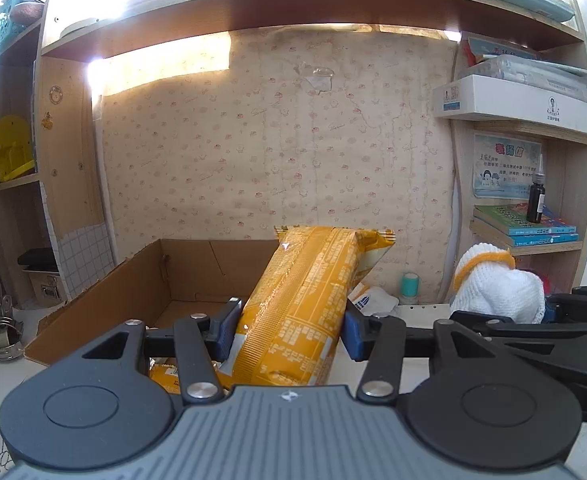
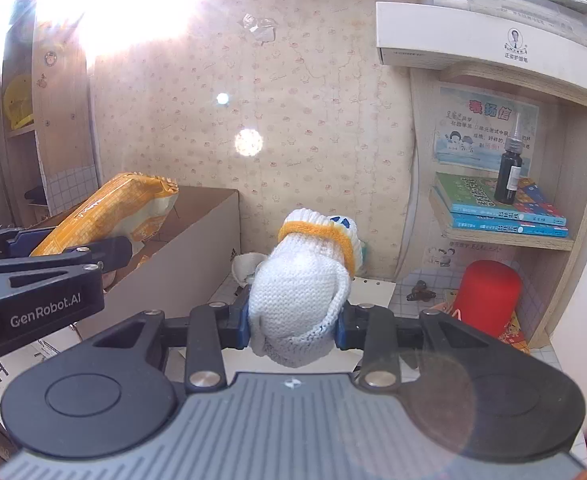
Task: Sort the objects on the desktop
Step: 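Carry the chip bag with left tool while right tool carries the glove over the box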
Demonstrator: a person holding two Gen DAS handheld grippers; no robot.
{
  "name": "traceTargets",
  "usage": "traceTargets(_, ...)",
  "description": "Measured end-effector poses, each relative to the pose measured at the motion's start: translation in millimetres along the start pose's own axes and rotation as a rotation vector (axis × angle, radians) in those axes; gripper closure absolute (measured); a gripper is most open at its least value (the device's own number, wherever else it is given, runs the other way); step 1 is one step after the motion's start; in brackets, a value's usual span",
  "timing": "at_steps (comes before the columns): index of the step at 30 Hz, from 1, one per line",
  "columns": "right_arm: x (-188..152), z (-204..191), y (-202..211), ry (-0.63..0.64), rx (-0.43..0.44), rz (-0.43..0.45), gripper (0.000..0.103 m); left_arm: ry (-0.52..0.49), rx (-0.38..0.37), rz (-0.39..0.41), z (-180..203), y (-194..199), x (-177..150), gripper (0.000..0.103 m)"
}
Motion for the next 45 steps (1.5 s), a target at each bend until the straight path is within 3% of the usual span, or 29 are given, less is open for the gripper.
traceTargets(27, 32.3, -107.2, -24.3, 0.104, 0.156, 0.011, 0.066, 0.089, 0.136, -0.002, -103.7, 4.9, 0.4, 0.050)
traceTargets(45, 38.4, -150.8, -59.3, 0.145, 0.210, -0.029, 0.066, 0.118, 0.184, -0.027, -141.1, -14.2, -2.3, 0.050)
Point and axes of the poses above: each gripper's, at about its wrist camera, not at the fingertips, and y roughly against the way its jaws point, z to its right, x to its top, the point moved 5 cm from there along -y, roughly the way its jaws point, and after that the axes turned 5 degrees about -x, right-handed, at the moved point
